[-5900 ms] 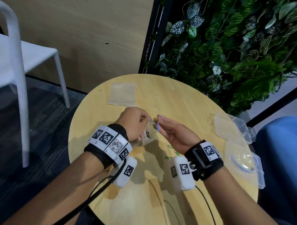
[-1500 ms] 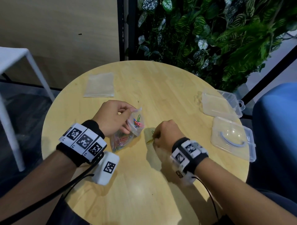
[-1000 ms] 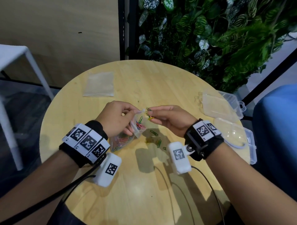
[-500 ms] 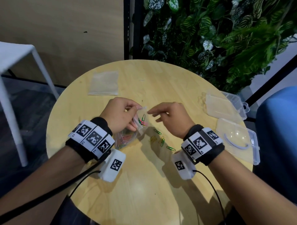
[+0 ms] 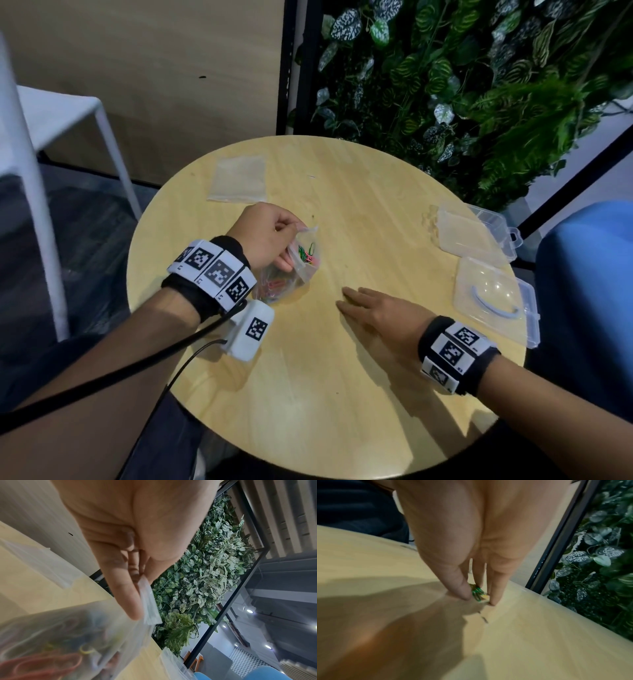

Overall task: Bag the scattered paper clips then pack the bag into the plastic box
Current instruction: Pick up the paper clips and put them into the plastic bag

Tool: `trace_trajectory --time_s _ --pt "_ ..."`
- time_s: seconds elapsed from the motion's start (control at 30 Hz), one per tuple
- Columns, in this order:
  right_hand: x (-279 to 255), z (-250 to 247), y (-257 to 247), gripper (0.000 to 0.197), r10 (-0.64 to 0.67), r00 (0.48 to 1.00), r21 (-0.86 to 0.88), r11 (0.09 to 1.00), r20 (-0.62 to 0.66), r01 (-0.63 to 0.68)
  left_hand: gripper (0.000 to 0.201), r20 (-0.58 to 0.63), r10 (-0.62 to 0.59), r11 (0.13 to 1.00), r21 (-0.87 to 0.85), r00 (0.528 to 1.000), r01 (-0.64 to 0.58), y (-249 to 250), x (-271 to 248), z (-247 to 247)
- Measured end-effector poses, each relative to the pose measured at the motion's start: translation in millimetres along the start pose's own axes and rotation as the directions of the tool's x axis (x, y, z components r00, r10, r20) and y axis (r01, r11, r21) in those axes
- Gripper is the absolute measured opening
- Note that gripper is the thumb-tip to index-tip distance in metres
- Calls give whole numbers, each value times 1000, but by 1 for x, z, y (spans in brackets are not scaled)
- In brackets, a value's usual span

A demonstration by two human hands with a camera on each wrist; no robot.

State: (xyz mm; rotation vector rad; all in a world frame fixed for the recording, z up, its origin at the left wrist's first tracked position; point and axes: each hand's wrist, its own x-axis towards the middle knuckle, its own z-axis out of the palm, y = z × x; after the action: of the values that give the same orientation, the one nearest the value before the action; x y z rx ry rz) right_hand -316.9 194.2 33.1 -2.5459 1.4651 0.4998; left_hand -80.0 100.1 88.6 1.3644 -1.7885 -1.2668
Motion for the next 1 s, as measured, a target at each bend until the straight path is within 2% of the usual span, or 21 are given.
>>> trace_trajectory --time_s 0.03,0.1,0.17,0.27,0.4,0.47,0.53,0.6,0.7,0.8,0.9,0.97,1.0 --pt "-4 -3 -3 48 -17 998 -16 1000 -57 16 21 1 -1 1000 3 1000 1 -1 -1 -1" --pt "-9 -1 -5 52 -39 991 -51 998 -127 33 19 1 -7 1000 5 1000 7 -2 -1 -3" --pt "-9 8 -5 57 -24 995 -98 995 -93 14 18 2 -15 1000 1 1000 15 -3 -2 -5" --pt "-1 12 -2 61 35 998 -69 997 -54 -39 17 -1 -18 1000 1 1000 18 -2 -5 -6" --pt "12 -1 -8 62 84 989 31 996 -119 -81 20 6 -5 1000 31 1000 5 -3 -8 -8" --pt "16 -7 -8 50 132 982 68 990 -135 -123 21 14 6 999 47 1000 -6 -3 -8 -8" --pt "23 -10 -3 21 215 967 127 972 -135 -198 20 17 5 999 54 1000 -6 -3 -7 -8" --pt "28 -12 4 3 312 943 264 925 -112 -274 19 15 3 999 54 1000 -4 -4 -7 -7" --pt "36 -16 18 12 400 915 365 862 -59 -353 20 20 12 998 67 1000 -13 -2 -6 -3" --pt "43 -17 30 11 448 889 347 852 -97 -391 21 35 18 996 84 999 -21 -2 -5 1" --pt "43 -20 44 8 520 848 435 790 -104 -431 20 32 16 995 93 999 -18 -2 -3 5" --pt "39 -31 53 7 577 806 581 704 -133 -408 19 31 18 995 95 999 -21 -2 -2 6" --pt "37 -38 54 7 603 783 700 626 -155 -344 19 33 19 995 96 999 -22 -1 -1 7"
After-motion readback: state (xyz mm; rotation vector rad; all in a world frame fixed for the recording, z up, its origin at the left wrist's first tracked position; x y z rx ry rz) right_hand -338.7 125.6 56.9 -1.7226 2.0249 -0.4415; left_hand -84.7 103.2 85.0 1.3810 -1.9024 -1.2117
